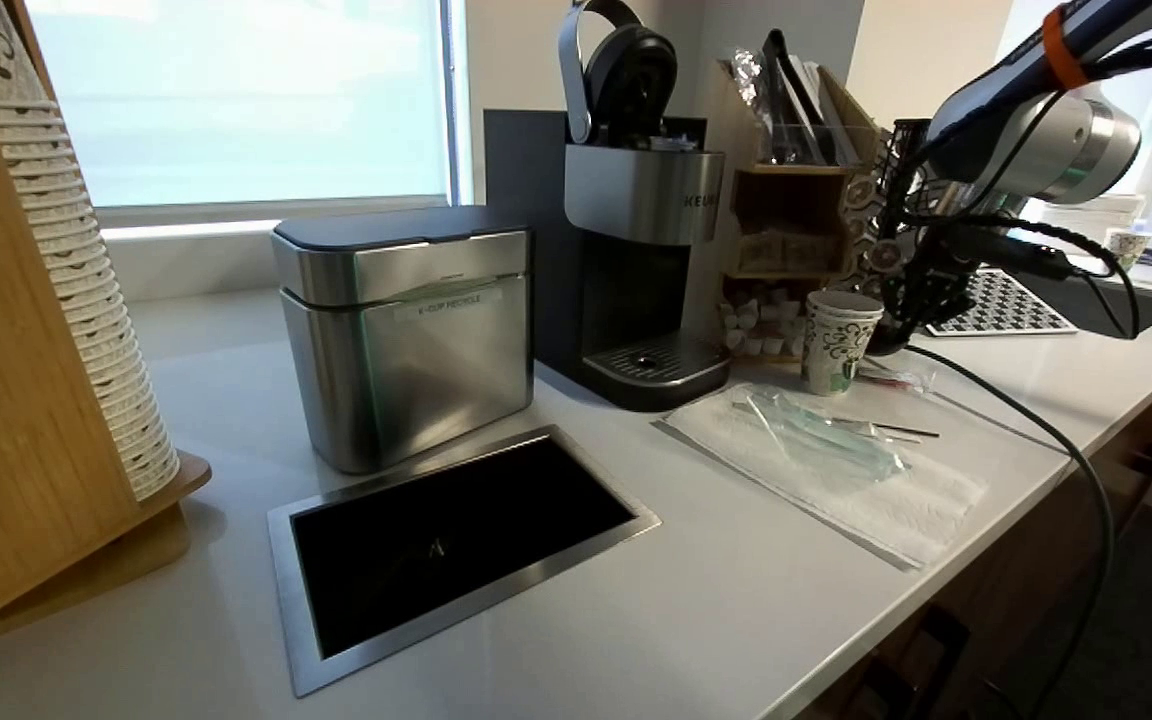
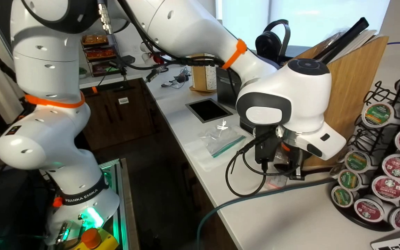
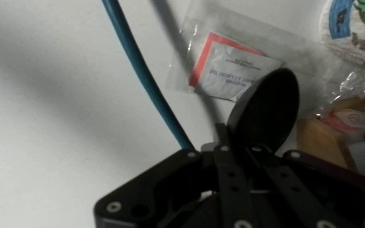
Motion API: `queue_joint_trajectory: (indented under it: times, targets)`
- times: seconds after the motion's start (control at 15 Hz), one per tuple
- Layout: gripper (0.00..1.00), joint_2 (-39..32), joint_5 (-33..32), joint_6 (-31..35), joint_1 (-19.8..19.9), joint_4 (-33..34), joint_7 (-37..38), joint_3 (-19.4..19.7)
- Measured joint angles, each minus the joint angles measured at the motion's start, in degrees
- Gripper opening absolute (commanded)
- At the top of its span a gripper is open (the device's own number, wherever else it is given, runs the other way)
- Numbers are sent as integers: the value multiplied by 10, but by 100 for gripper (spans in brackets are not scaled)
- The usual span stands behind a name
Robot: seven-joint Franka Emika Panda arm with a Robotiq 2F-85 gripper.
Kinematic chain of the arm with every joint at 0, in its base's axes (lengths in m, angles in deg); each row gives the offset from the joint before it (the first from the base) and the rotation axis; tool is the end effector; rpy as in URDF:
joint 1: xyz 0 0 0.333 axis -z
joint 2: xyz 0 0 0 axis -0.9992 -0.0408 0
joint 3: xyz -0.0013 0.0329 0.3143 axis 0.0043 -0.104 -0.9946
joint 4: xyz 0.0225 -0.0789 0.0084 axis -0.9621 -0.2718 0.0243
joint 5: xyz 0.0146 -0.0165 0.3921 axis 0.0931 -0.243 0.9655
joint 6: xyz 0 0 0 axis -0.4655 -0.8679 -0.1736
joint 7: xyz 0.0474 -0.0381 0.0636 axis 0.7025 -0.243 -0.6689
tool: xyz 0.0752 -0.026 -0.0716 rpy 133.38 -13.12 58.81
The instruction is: Put the black ladle on top of the wooden stand.
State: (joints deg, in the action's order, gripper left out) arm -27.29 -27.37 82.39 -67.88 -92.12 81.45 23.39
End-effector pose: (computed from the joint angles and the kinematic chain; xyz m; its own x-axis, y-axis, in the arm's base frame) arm 0.5448 -0.3049 0.2957 0.7632 -0.6353 0.1182 -0.6134 -0.7698 -0.1766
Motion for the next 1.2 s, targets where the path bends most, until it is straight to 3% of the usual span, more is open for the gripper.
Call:
queue_joint_trajectory:
  times: [0.33, 0.8, 1.0, 1.2]
  targets:
    - [1, 37, -54, 89, -27, -65, 7, 5]
    - [1, 67, -150, 287, -88, -143, 116, 41]
    - [1, 70, -187, 388, -134, -174, 172, 92]
    - [1, 70, -196, 473, -208, -207, 200, 176]
